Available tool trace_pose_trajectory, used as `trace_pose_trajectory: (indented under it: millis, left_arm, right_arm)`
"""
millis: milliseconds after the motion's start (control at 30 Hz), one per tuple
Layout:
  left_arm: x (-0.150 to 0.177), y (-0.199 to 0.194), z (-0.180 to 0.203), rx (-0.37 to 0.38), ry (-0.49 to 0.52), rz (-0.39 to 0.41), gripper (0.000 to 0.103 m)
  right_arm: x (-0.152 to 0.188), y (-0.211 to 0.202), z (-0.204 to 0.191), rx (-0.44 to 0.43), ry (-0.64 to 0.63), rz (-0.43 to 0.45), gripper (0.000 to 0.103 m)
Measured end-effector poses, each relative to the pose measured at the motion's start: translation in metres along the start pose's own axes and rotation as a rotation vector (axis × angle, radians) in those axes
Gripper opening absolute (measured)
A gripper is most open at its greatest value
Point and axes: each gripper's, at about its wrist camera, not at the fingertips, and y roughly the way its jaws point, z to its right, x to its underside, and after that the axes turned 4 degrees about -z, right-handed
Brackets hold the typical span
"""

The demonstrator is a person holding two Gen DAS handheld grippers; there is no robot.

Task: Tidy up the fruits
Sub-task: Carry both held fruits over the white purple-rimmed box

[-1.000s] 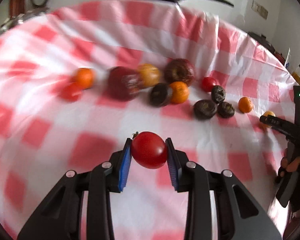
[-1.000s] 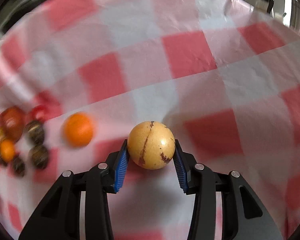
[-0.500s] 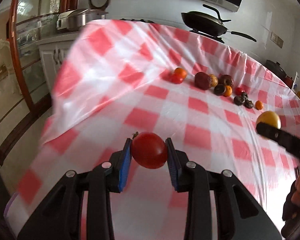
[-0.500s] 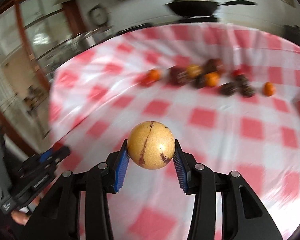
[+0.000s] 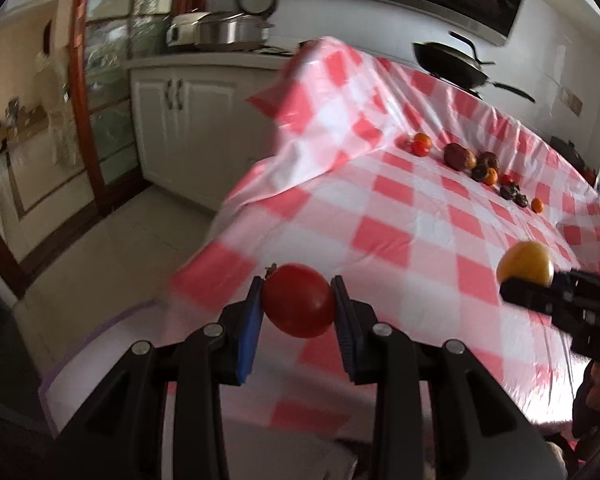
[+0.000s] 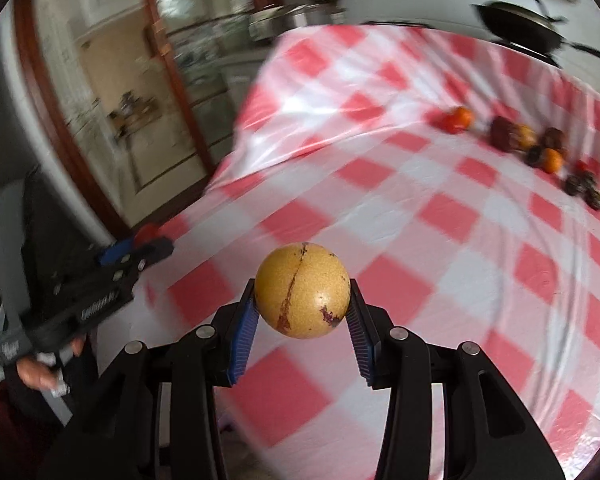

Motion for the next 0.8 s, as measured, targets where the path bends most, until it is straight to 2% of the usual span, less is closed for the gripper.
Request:
trace_pose_trajectory:
  millis: [133,267,333,400,500,567,667,800]
  left_arm:
    - [0.02,-0.018,-0.041,-0.026,-0.064,-0.01,0.034]
    - [0.05,-0.031,-0.08,-0.119,-0.085,-0.036,0.034]
    - [0.064,-0.028,-0.095,-0.152,-0.1,-0.07,0.034]
    - [0.081,-0.014,-0.112,-0.184,-0.116,-0.146,0.034]
    - [0.106,0.012,-0.124,-0.217,-0.118,-0.274,0.034]
    - [0.122,0.034,-0.128,-0.279,-0.11,-0.365,0.034]
    - [0.138,0.056,-0.138,-0.307,-0.138,-0.467,0.034]
    - [0.163,0.076,-0.151,-0.331,-0.159,-0.614,0.034]
  right_arm:
    - [0.015,0.008,-0.05,-0.091,-0.14,-0.03,0.043]
    - [0.032,0.021,-0.101,-0.191,-0.3,-0.078,0.043]
    - [0.044,0.038,-0.126,-0.237,-0.388,-0.145,0.043]
    - [0.057,0.061,-0.144,-0.264,-0.452,-0.236,0.043]
    - [0.083,0.112,-0.162,-0.239,-0.518,-0.408,0.043]
    - [0.101,0.154,-0.167,-0.191,-0.533,-0.545,0.043]
    - [0.118,0.19,-0.174,-0.164,-0.556,-0.661,0.043]
    - [0.13,0.213,-0.177,-0.117,-0.574,-0.758,0.043]
